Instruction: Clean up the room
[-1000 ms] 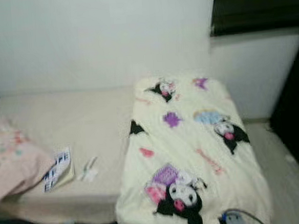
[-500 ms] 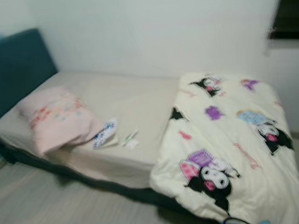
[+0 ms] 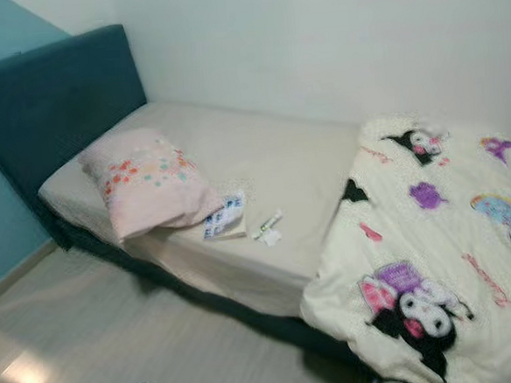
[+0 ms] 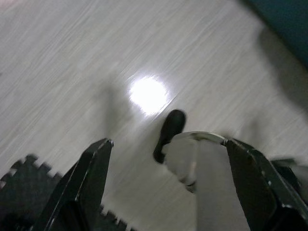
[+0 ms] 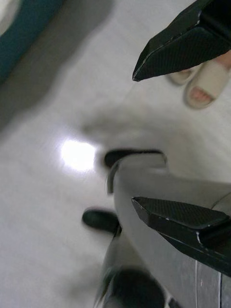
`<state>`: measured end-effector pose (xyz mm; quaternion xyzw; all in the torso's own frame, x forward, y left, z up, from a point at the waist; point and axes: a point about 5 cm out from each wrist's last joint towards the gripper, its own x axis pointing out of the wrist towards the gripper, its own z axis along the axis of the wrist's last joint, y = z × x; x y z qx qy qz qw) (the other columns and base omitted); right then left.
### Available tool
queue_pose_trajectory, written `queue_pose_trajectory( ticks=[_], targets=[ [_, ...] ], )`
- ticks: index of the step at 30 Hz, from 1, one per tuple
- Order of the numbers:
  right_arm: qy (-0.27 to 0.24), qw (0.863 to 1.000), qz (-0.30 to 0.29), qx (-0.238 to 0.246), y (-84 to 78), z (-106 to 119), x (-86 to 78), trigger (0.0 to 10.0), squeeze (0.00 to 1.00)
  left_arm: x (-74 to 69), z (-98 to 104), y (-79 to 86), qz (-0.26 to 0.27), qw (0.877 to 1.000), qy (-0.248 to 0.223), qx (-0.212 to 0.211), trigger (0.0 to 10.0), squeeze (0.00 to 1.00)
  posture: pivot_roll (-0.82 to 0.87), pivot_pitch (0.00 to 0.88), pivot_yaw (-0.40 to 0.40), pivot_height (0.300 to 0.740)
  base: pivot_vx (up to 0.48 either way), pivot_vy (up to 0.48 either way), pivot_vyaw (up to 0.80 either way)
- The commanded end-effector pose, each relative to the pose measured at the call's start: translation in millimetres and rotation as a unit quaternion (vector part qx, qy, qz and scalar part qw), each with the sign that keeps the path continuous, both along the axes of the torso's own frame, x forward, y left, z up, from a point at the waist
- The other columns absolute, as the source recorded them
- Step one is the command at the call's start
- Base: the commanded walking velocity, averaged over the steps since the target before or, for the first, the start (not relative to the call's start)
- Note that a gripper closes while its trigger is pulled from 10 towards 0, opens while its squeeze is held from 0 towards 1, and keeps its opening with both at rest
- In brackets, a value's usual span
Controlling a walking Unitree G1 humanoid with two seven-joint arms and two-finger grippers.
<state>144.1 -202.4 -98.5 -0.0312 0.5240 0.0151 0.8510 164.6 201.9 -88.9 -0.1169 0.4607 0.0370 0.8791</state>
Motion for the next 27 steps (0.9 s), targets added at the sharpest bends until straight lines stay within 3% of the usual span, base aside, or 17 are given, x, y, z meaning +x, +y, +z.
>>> queue_pose_trajectory(
  ticks=[1,7,11,16,24,27],
  targets=[
    [0.017,1.0,0.006,-0.003,-0.1,-2.5,-6.5,10.0,0.0,-8.0,-3.5,-0.4,-0.008,1.0,0.014,0.0,10.0,0.0,-0.05,0.023,0.025,0.74,0.0,0.0,0.75],
    [0.016,1.0,0.006,-0.001,8.2,-4.7,-9.3,10.0,0.0,-5.6,-2.5,-0.7,-0.017,1.0,0.011,0.003,10.0,0.0,-0.05,0.02,0.029,0.74,0.0,0.0,0.75],
    [0.029,0.999,0.001,-0.018,3.1,-6.6,-16.2,10.0,0.0,-5.5,-2.5,-1.1,-0.019,1.0,0.011,0.003,10.0,0.0,-0.06,0.021,0.03,0.74,0.0,0.0,0.67],
    [0.046,0.998,-0.012,-0.04,-14.3,-7.2,-27.7,10.0,0.0,-6.5,-3.2,-2.7,-0.027,1.0,0.014,0.005,10.0,0.0,-0.06,0.023,0.026,0.74,0.0,0.0,0.0],
    [0.067,0.997,-0.006,-0.046,-11.4,-11.7,-41.7,10.0,0.0,-9.1,-4.6,-3.8,-0.03,0.999,0.019,0.011,10.0,0.0,-0.06,0.024,0.022,0.74,0.0,0.0,0.0],
    [0.069,0.996,0.005,-0.06,-10.5,-12.1,-42.5,10.0,0.0,-9.2,-4.4,-2.2,-0.001,1.0,0.017,0.0,10.0,0.0,-0.06,0.025,0.022,0.74,0.0,0.0,0.0]
  ],
)
